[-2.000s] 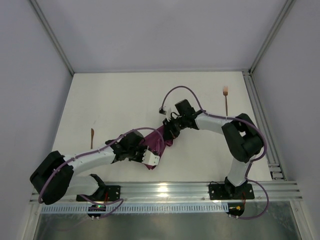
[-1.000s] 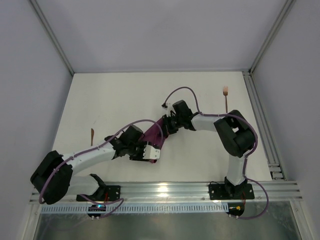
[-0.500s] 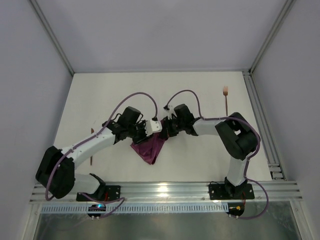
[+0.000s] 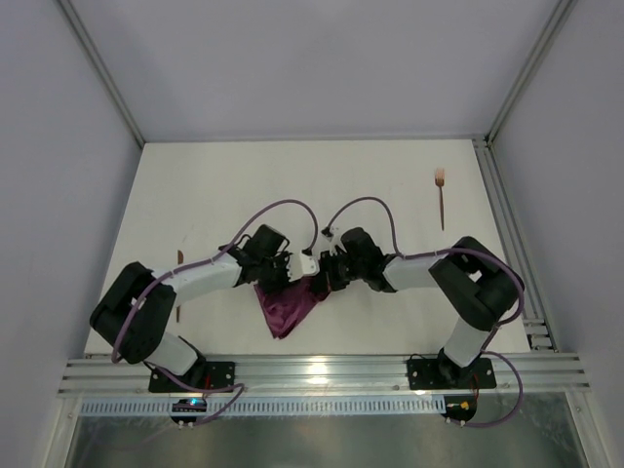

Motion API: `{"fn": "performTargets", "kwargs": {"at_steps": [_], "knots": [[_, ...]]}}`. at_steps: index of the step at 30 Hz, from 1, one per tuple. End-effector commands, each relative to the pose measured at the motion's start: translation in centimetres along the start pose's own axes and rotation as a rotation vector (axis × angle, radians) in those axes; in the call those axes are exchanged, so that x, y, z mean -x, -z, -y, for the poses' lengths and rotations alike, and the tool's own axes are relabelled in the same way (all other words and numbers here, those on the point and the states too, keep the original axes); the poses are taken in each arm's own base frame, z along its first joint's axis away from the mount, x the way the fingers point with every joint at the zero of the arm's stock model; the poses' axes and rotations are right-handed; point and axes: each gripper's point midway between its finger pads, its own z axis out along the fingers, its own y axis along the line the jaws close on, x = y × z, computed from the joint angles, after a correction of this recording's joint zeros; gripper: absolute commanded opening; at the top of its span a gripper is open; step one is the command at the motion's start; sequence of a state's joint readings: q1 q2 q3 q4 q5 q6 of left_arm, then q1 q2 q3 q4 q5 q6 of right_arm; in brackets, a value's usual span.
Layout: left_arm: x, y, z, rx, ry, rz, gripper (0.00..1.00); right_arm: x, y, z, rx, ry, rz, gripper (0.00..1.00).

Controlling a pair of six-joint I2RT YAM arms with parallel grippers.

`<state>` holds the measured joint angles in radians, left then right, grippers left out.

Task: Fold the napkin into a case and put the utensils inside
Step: Fold the 2/3-rectangle-folded napkin at the center of the board.

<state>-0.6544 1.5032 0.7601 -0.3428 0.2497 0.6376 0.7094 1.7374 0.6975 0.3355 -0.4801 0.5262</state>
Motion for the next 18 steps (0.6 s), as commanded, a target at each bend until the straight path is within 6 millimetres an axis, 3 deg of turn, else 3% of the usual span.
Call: {"fn": "performTargets", "kwargs": {"at_steps": [1, 4, 8, 14, 18], "knots": [[-1.7, -1.3, 0.3, 0.003, -0.053, -0.048, 0.37, -2.6, 0.7, 0.4, -0.051, -0.047, -0.038, 0.04], [-2.2, -1.6, 1.2, 0.002, -0.131, -0.045, 0.37, -1.4, 1.4, -0.9, -0.021, -0.038, 0.005, 0.04], [-2.9, -1.8, 1.7, 0.008, -0.187, -0.041, 0.37, -0.2, 1.5, -1.0, -0.036, -0.014, 0.024, 0.04], [-4.0, -2.1, 1.9, 0.017, -0.252, -0.051, 0.37, 0.1, 1.2, 0.7, -0.054, -0.064, 0.045, 0.04], [-3.9, -2.0, 1.7, 0.024, -0.277, -0.054, 0.38, 1.2, 1.2, 0.6, -0.019, -0.094, 0.091, 0.04]]}}
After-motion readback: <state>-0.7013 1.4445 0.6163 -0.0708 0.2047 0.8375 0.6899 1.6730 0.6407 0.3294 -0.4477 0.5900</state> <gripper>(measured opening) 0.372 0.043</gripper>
